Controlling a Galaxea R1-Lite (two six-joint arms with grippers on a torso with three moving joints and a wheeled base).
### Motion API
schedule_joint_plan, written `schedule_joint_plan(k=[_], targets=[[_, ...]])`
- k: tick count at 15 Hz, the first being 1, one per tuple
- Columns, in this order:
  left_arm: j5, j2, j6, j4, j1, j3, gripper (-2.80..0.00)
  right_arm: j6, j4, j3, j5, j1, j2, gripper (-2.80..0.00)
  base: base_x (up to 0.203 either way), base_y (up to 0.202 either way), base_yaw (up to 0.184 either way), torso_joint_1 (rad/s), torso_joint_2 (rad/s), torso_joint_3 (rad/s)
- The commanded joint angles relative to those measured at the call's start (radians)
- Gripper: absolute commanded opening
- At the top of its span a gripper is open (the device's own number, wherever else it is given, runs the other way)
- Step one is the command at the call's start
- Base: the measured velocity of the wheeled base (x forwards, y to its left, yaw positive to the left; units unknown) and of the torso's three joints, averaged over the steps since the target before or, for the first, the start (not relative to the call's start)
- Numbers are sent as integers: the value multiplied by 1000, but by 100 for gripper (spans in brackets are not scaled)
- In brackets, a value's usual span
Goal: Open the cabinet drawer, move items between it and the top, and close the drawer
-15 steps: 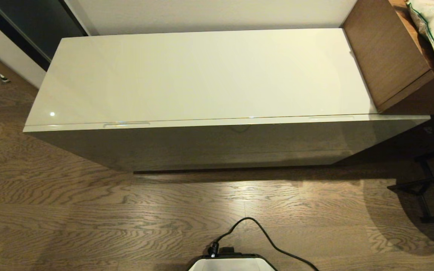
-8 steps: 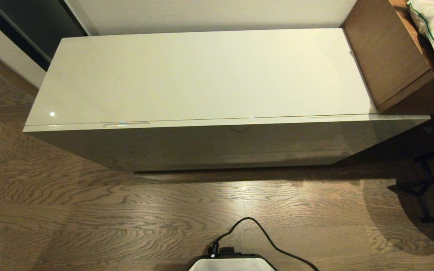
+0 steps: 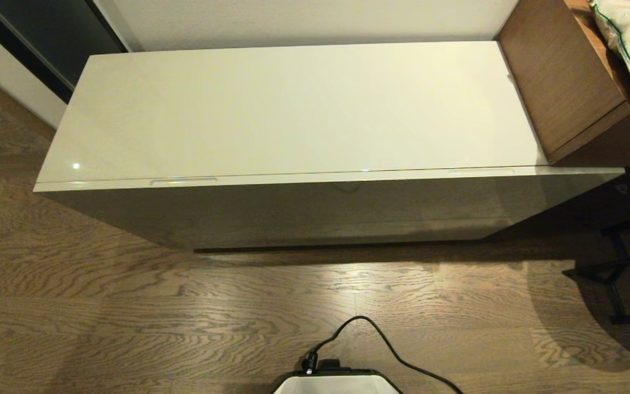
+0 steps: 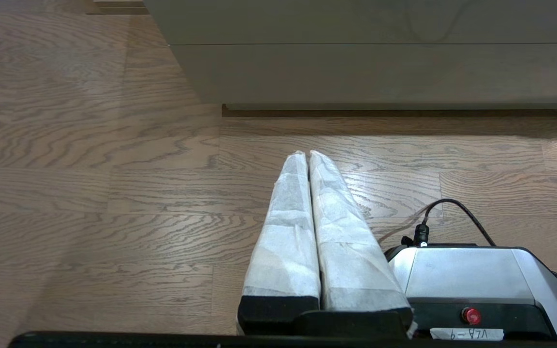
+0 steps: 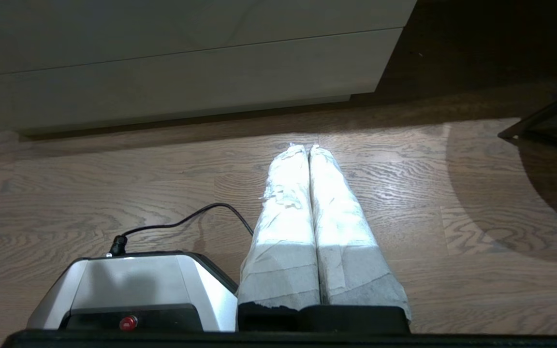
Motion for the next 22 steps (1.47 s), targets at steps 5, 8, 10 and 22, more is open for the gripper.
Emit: schedule_joint_plan(k=[5,8,10,22], targets=[[-1,0,-1,0,0,0,-280,1,0,0,-2,1,1,-280,0,0,0,0,0,0],[-1,0,1,0,0,0,-280,1,0,0,-2,1,1,-280,0,0,0,0,0,0],[-1,0,-1,1,0,0,-280,1,0,0,-2,-1,1,-280,0,0,0,0,0,0],[-1,0,0,1,0,0,-280,3,-11,2,-2,0,1,-280,0,0,0,0,0,0]])
